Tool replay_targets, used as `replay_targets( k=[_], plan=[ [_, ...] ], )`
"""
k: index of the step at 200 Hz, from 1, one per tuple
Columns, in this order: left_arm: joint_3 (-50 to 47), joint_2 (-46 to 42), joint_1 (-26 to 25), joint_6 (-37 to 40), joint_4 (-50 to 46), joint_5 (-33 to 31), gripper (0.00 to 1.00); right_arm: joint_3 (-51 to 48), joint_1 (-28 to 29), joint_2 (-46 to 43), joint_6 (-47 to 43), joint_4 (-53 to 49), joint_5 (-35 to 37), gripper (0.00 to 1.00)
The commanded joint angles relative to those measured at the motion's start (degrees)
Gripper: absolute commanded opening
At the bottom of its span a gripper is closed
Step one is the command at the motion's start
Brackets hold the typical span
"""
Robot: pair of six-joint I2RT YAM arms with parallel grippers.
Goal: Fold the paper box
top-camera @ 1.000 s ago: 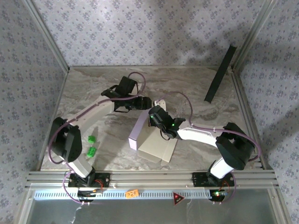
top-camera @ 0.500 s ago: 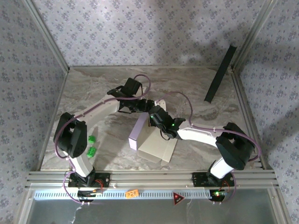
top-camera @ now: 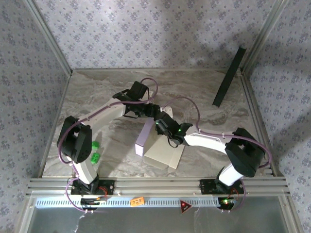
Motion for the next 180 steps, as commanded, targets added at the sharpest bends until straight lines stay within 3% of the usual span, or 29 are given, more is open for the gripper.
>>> replay_targets(
  k=[1,43,68,91,127,151,180],
  plan=[
    [0.2,0.9,-0.4,1.2,-2.1,-0.7,0.60,1.1,0.4,-5.1,-2.9,-4.1,-0.3,0.30],
    [0.2,0.9,-0.4,2.0,-2.8,-0.3,0.60,-2.1,-0.5,-14.3,-8.7,-5.3,-1.0,0.53],
    [0.5,1.0,-0.5,2.8,-3.4,0.4,0.59,-5.0,-4.0,-17.8,-15.6,-4.7,-3.6,0.63],
    [0.7,1.0,-0.6,3.8,-4.4,1.2,0.59,-8.1,-10.3,-18.8,-22.4,-1.3,-10.3,0.63],
    [0.6,0.9,-0.6,4.4,-5.1,1.8,0.59,-16.6,-21.9,-16.8,-37.8,15.2,-32.3,0.63],
    [0.9,1.1,-0.8,4.6,-5.3,2.1,0.59,-16.7,-25.4,-11.2,-45.9,18.9,-40.8,0.63],
    [1.5,1.1,-0.8,5.0,-5.9,2.3,0.59,-12.6,-28.5,-5.2,-48.4,21.7,-48.6,0.58]
  ],
)
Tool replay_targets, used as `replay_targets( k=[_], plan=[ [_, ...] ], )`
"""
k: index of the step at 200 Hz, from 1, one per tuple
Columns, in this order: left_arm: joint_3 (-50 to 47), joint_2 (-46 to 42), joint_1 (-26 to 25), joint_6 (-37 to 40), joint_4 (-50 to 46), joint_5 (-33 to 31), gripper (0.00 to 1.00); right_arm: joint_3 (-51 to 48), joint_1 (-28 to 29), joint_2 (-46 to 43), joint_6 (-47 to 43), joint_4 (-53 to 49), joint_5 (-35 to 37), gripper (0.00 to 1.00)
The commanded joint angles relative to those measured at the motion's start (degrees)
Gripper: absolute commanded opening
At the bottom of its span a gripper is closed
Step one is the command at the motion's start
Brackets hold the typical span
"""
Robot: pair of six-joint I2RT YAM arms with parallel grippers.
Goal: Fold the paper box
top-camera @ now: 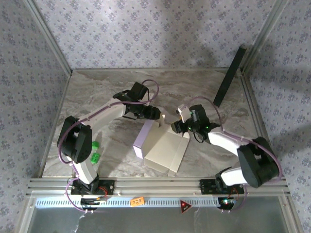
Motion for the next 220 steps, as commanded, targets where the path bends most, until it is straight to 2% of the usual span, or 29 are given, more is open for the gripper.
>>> replay_targets(
  k=[1,83,116,187,220],
  plan=[
    [1.5,1.1,-0.7,1.3,-2.8,1.6,0.59,3.9,-1.8,3.4,-7.3,6.5,-11.5,0.58],
    [4.8,-4.6,-0.7,1.0,-3.2,3.4,0.73,10.2,-3.8,11.5,-12.0,5.5,-22.5,0.51],
    [5.5,-5.6,-0.7,-0.1,-2.8,1.0,0.75,10.8,-3.8,12.3,-12.0,4.8,-26.1,0.49],
    [11.7,1.6,-2.5,-0.3,-8.4,-3.7,0.76,10.6,-2.9,12.0,-12.1,3.6,-27.9,0.46],
    [12.7,2.0,-3.1,-0.5,-9.2,-6.1,0.77,10.4,-2.0,12.0,-10.3,4.9,-23.7,0.45]
  ],
)
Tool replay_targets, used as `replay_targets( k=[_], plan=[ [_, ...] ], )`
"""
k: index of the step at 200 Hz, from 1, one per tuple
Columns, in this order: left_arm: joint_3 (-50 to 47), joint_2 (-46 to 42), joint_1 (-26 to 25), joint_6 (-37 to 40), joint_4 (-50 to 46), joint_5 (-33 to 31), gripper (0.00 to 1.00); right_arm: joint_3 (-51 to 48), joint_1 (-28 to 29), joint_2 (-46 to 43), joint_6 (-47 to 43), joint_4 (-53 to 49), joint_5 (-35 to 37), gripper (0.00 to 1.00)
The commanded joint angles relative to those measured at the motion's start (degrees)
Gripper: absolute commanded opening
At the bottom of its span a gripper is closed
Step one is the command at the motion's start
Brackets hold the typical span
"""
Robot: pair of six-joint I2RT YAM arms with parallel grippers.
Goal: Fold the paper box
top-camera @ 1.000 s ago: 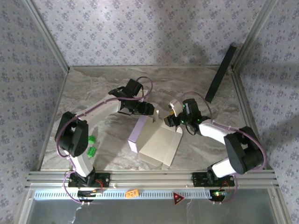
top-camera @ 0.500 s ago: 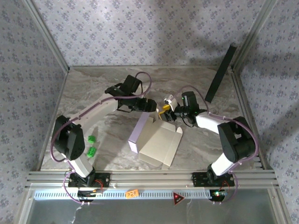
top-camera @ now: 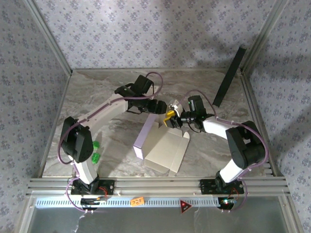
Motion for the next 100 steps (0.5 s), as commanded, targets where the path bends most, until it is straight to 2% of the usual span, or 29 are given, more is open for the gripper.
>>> replay_targets(
  k=[1,23,59,100],
  plan=[
    [1.6,0.5,-0.5,-0.2,-3.7,-2.6,0.77,1.4,0.9,0.3,0.8,0.1,2.5,0.45],
    [1.1,-1.3,-0.7,0.1,-4.3,-3.7,0.77,1.8,1.5,0.5,3.0,1.8,6.5,0.44],
    [-1.3,-3.8,-0.6,1.3,-6.5,-6.8,0.78,3.1,2.5,2.1,3.6,2.3,8.3,0.38],
    [-4.5,-5.7,-0.6,1.2,-5.8,-6.6,0.77,3.4,2.7,3.0,4.5,2.8,10.8,0.33]
  ],
)
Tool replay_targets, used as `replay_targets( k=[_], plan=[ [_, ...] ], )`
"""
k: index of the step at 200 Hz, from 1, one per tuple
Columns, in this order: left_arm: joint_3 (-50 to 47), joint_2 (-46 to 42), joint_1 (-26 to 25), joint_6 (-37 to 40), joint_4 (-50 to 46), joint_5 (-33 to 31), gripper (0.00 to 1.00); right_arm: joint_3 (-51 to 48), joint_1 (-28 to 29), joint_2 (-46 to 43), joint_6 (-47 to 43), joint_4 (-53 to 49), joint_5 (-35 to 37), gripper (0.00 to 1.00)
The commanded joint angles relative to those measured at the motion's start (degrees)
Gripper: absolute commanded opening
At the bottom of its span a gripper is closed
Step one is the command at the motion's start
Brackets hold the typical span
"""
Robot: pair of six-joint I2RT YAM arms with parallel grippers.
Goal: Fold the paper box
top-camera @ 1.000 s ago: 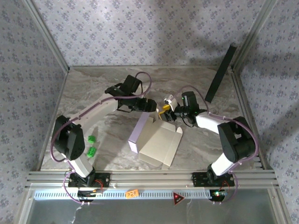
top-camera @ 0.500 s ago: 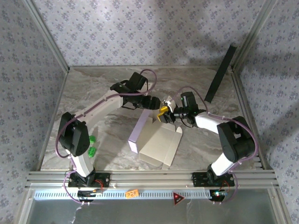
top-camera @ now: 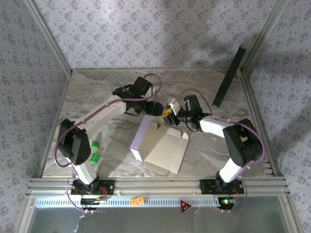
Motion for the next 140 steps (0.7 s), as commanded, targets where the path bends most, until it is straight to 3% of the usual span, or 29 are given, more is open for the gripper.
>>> replay_targets(
  k=[1,42,99,140],
  plan=[
    [-1.8,-2.5,-0.2,0.5,-2.3,-0.6,0.77,1.5,0.3,0.7,1.3,1.0,2.0,0.33],
    [-1.8,-2.8,-0.2,0.3,-1.0,1.3,0.77,1.3,1.2,1.4,1.4,4.2,-4.9,0.38],
    [-1.7,-2.5,-0.2,-0.1,-0.7,1.9,0.77,3.0,1.7,3.2,1.6,4.5,-7.0,0.41],
    [-1.2,-2.1,-0.2,-0.2,-1.0,1.8,0.77,-0.4,2.3,-1.4,0.6,4.0,0.1,0.41]
  ],
)
